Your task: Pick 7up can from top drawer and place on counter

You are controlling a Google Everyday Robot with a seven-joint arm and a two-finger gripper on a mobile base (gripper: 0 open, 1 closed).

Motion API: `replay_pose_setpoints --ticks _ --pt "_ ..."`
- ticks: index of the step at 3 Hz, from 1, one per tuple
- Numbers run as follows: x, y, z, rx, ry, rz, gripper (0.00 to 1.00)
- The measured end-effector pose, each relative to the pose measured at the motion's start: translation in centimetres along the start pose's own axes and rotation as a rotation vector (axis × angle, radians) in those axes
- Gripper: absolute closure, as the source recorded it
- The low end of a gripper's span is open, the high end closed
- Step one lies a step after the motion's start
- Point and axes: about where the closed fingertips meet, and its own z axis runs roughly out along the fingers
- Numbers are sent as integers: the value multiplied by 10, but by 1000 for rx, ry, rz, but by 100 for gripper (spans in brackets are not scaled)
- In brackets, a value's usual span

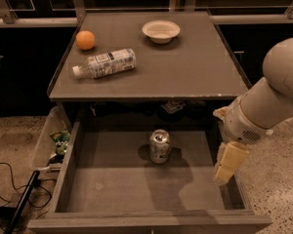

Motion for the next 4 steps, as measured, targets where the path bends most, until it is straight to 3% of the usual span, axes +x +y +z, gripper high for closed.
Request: replay_pose_setpoints --ticks 1,2,4 --pt "9 -4 47 -23 -17 37 0" --pt "11 -21 97 -5 -82 63 0" --pt "-12 -55 136 75 -353 28 0"
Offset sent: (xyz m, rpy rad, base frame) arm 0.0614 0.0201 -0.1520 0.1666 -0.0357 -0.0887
